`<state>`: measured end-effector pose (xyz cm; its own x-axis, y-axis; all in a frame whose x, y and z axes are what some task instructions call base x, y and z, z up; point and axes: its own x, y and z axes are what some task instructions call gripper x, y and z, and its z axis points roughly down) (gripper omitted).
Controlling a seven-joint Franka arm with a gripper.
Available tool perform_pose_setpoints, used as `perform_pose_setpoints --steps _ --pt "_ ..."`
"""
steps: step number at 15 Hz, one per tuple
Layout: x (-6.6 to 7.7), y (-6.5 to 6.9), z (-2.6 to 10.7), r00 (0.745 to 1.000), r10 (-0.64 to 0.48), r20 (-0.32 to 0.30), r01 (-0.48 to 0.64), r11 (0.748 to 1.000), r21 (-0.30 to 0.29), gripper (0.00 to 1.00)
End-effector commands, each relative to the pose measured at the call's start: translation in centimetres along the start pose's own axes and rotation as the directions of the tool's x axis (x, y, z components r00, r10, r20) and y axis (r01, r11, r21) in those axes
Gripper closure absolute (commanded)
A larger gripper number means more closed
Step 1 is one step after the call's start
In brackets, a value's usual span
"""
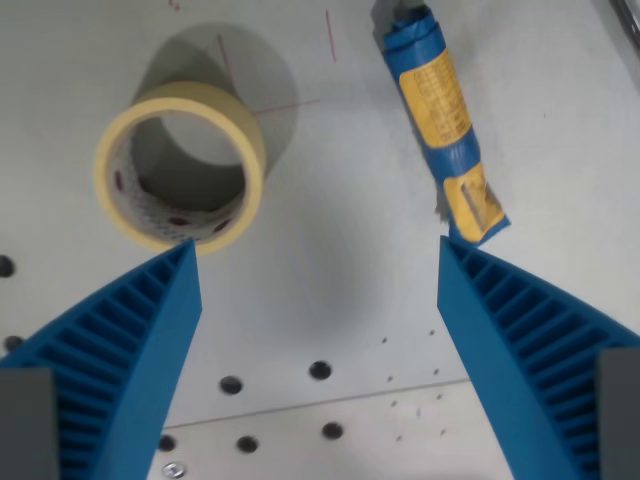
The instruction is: Move above the blue bag
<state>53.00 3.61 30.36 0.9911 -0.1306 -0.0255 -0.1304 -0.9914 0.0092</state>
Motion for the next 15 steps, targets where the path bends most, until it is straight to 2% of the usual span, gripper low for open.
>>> perform_pose_setpoints --steps 1,15 --pt "-0.3 0.9 1.4 0.984 -0.151 -0.092 0.152 0.988 -0.004 0.0" --pt "-0.2 4.7 8.5 0.924 -0.371 -0.091 0.37 0.929 -0.032 0.0"
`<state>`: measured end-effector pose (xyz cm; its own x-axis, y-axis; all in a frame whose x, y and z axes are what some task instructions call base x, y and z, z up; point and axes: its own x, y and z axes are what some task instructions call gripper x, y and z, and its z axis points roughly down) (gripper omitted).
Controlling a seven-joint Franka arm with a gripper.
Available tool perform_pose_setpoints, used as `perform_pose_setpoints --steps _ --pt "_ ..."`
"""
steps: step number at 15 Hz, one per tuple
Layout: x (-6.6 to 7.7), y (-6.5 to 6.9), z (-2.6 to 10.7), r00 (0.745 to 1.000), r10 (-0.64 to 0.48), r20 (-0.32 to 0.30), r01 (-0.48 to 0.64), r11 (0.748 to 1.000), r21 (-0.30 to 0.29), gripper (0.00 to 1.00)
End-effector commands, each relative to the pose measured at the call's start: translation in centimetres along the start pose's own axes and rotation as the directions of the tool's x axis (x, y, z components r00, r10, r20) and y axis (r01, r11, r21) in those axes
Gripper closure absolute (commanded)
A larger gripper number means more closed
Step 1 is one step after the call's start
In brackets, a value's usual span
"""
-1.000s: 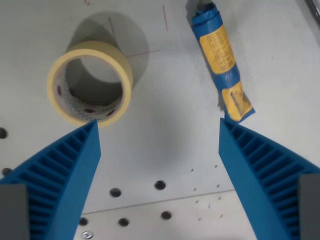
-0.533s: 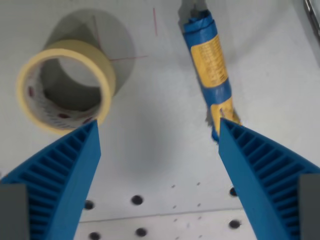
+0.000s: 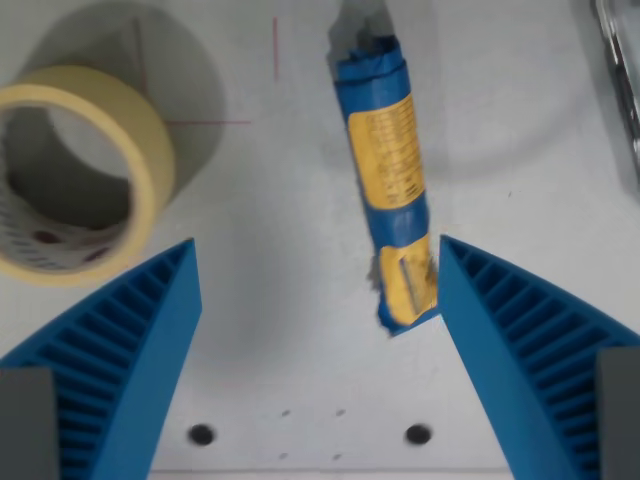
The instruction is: Move above the blue bag
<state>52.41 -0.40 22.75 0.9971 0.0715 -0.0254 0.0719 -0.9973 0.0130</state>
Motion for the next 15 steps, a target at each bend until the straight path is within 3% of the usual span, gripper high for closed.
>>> perform_pose_setpoints --steps 1,15 --pt "-0.5 0.9 1.3 0.978 -0.191 -0.09 0.189 0.982 -0.024 0.0" --pt "-1.2 3.3 8.4 0.964 -0.247 -0.097 0.247 0.969 -0.016 0.0"
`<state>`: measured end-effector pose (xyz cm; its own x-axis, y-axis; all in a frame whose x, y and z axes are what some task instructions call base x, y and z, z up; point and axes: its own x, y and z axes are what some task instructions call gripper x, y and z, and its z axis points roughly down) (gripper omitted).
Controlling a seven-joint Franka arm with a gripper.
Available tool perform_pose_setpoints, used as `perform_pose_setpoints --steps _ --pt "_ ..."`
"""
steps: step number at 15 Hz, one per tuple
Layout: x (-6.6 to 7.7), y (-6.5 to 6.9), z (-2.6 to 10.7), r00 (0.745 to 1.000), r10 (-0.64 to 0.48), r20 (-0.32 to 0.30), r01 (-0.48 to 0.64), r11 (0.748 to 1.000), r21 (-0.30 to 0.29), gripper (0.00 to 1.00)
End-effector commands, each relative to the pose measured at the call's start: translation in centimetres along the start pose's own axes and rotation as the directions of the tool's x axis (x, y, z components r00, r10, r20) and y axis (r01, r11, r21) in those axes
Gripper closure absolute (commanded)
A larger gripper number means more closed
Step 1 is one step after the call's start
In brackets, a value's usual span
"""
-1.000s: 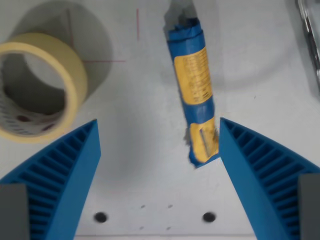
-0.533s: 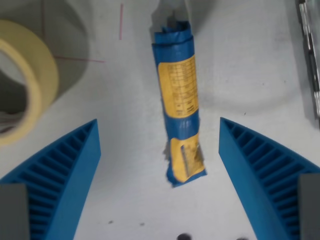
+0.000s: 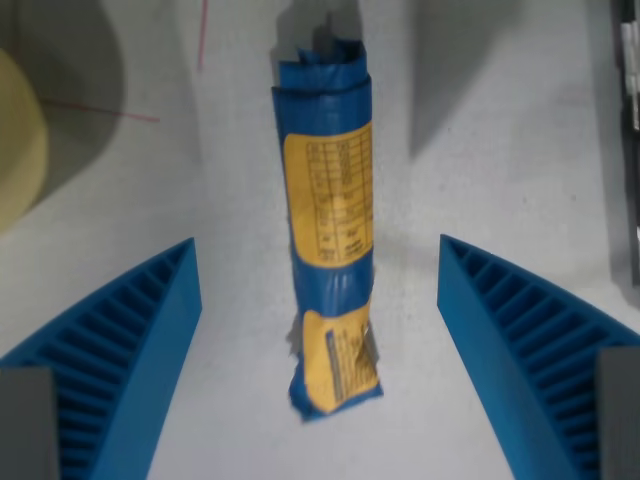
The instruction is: Move above the blue bag
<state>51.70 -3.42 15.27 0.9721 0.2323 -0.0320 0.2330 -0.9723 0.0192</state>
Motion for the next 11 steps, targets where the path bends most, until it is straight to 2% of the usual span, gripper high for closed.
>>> perform_pose_setpoints --steps 1,3,4,7,11 --pt "-0.6 0.4 1.4 0.991 -0.084 -0.105 0.084 0.996 -0.004 0.0" --pt "-0.6 0.5 2.4 0.992 -0.078 -0.101 0.078 0.997 0.001 0.0" --pt "-0.7 0.6 2.7 0.992 -0.074 -0.103 0.075 0.997 0.002 1.0" --pt "-0.8 0.6 3.4 0.993 -0.061 -0.104 0.062 0.998 0.008 1.0" --pt "-0.9 0.6 3.5 0.993 -0.056 -0.106 0.057 0.998 0.01 1.0"
